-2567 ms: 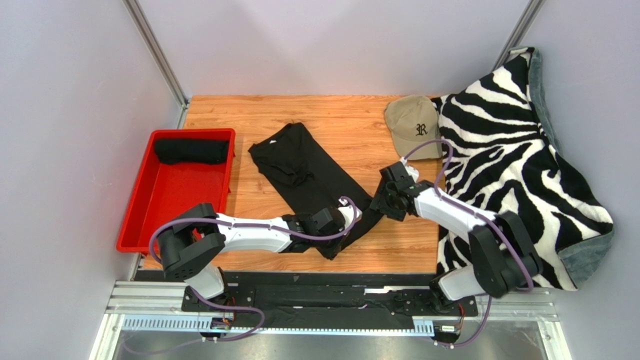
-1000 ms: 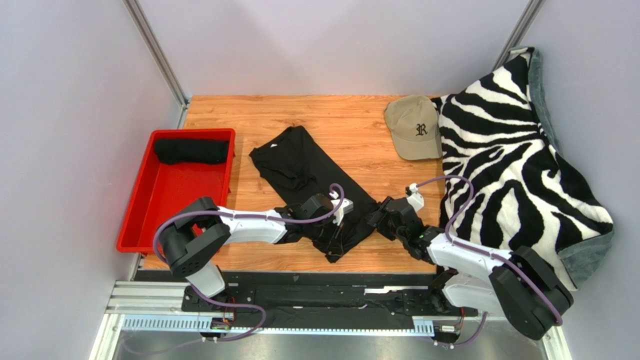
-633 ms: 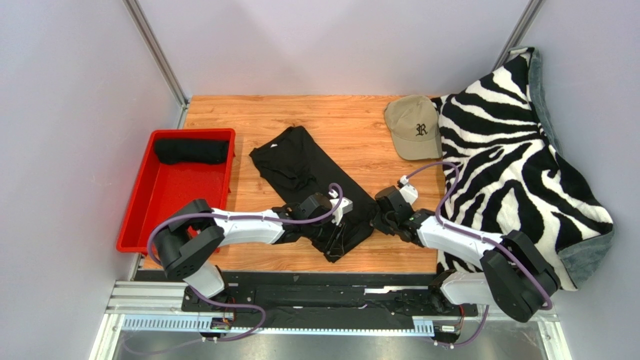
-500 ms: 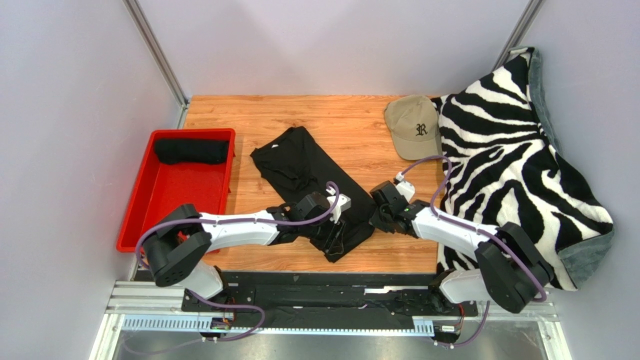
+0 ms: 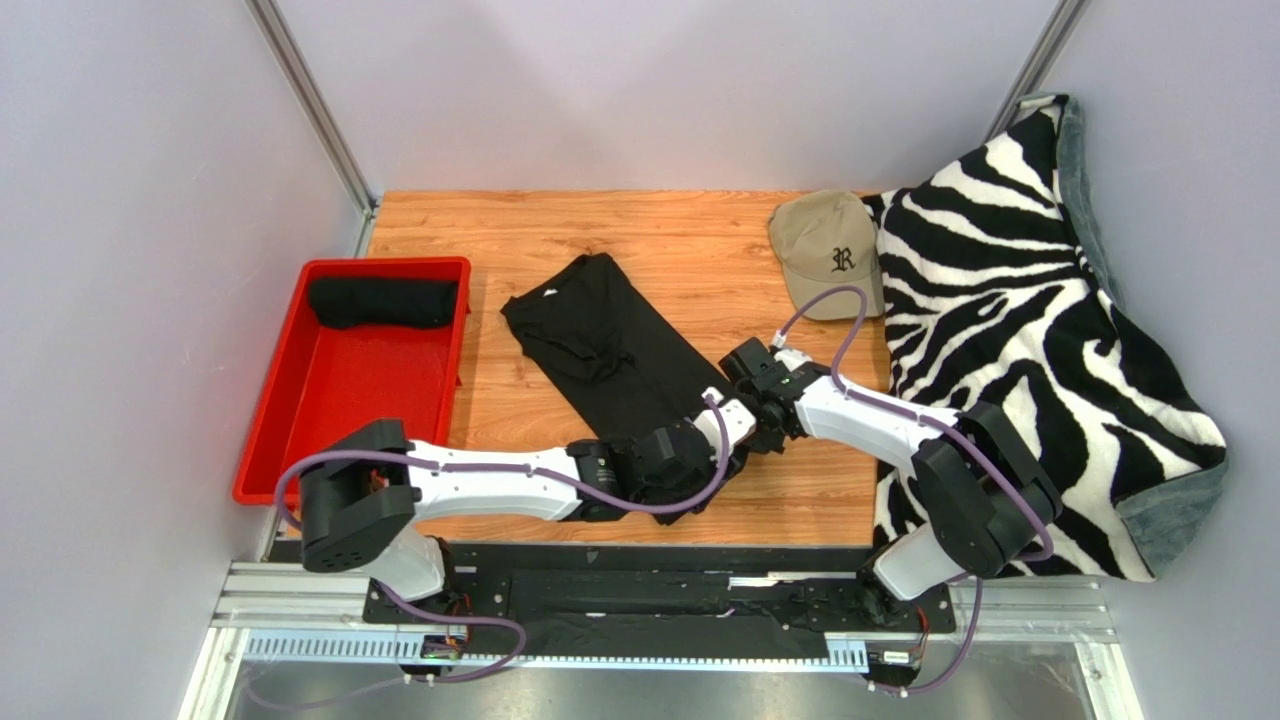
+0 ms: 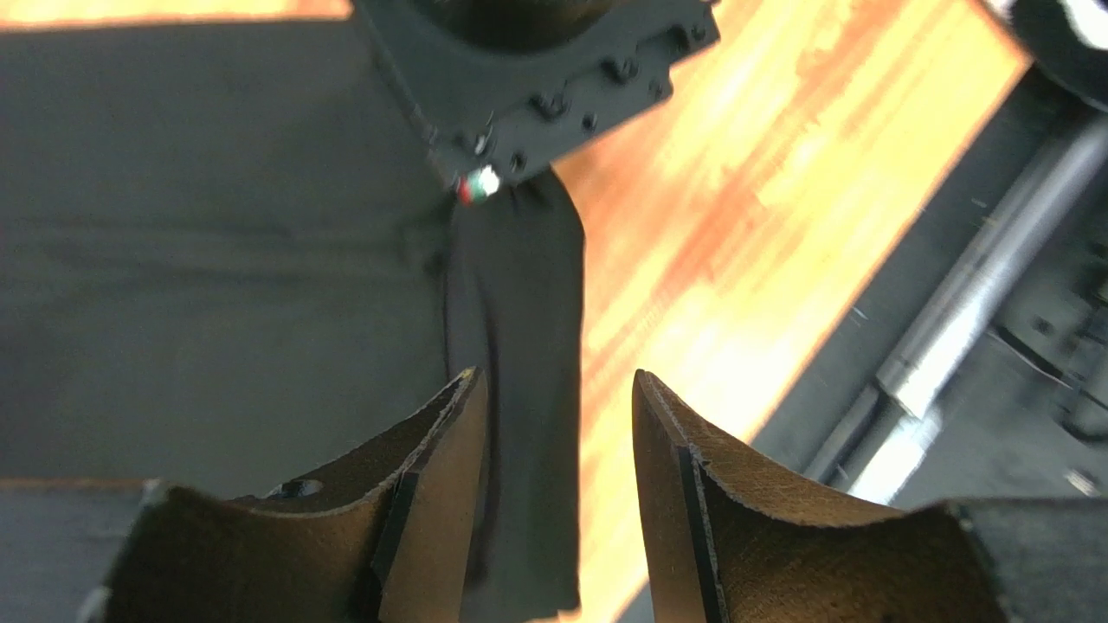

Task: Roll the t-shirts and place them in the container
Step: Roll the T-shirt to the center of the board.

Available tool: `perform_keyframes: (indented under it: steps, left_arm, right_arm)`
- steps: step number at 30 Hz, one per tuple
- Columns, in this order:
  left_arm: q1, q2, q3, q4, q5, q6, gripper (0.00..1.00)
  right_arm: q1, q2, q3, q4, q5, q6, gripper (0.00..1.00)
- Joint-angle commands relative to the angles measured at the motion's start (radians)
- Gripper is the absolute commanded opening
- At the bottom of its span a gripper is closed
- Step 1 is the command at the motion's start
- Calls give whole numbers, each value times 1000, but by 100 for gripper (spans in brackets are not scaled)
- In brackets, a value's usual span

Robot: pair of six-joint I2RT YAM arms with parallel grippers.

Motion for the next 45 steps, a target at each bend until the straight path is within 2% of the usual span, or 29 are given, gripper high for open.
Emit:
perform_keyframes:
  steps: [1,5,13,23,24,27,31,32,34,35,37,42,45]
  left_arm:
    - [-34,87,58,129,-116,139,54]
    - [-58,167,114,124,-159,170,54]
    - [-95,265,129,161,-212,201,54]
    - [-118,359,129,192,-384,197,50]
    - [-117,365,131,190,-395,192,48]
    - [-117,381,129,190,-404,187,19]
    - [-115,359,105,202,-372,167,3]
    - [-114,352,97,210,-360,161,2]
    - [-109,319,71,221,-305,131,0]
    - [-101,310,62,228,-285,117,0]
    - [-92,278,19,259,-224,74,0]
    - [-42,211,-52,308,-90,-21,0]
    - [1,187,-84,343,39,-73,0]
  right_arm:
    - [-1,60,-4,-96,-44,-31,0]
    - [-2,72,7,-97,-50,-31,0]
    - [-4,89,7,-84,-68,-29,0]
    - [-7,83,5,-87,-79,-29,0]
    - [-7,81,5,-87,-81,-32,0]
    - [-8,66,-1,-76,-93,-31,0]
    - [-10,21,-13,-59,-99,-28,29]
    - [-8,11,-19,-56,-96,-28,40]
    - [-10,-38,-24,-50,-84,-26,48]
    - [-11,-57,-29,-45,-67,-22,57]
    - [-14,-141,-53,-16,-49,-15,67]
    - [-22,-308,-95,27,39,-2,72]
    - [-27,-406,-122,45,91,17,75]
